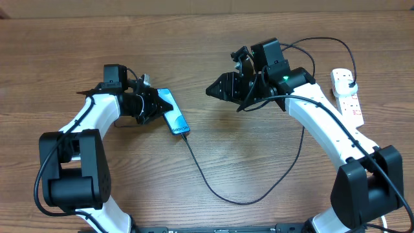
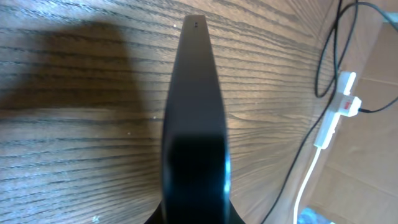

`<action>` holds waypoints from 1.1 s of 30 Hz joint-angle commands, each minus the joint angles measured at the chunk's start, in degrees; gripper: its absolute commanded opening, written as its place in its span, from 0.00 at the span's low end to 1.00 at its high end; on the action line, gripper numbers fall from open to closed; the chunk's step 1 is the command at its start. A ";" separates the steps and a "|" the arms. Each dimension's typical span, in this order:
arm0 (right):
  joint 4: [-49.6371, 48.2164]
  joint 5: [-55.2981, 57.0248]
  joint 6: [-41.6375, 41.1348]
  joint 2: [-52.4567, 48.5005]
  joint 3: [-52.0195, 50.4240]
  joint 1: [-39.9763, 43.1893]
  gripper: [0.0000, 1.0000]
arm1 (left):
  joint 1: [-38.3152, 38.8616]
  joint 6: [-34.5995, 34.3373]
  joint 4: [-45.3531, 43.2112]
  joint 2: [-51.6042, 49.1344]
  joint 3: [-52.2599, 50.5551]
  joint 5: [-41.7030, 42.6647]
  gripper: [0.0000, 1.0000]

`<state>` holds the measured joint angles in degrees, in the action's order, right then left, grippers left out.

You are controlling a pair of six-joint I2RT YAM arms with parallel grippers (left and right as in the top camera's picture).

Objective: Plug charger to phone and switch on socket
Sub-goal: 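Place the phone flat on the table and release both grippers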

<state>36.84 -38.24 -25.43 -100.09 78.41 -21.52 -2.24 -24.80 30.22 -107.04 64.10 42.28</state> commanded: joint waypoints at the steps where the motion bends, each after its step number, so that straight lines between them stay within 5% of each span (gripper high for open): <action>1: 0.13 0.96 0.44 1.40 0.35 -0.04 0.53 | 0.46 2.10 -0.28 -1.07 0.57 -1.38 0.04; 13: 1.01 1.49 0.44 1.40 0.35 -0.04 0.53 | 0.46 -0.79 -4.35 -9.33 0.57 3.58 0.05; 23: 1.44 2.21 0.44 1.40 0.35 -0.04 0.53 | 0.46 -0.74 -4.33 -9.46 0.57 2.05 0.41; 33: 1.49 2.21 0.46 1.40 0.35 -0.04 0.53 | 0.35 -1.38 0.35 -9.42 0.68 -7.82 0.51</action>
<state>38.57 -36.58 -25.45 -100.09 78.41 -21.52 -2.22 -25.98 29.15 -115.42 65.65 44.51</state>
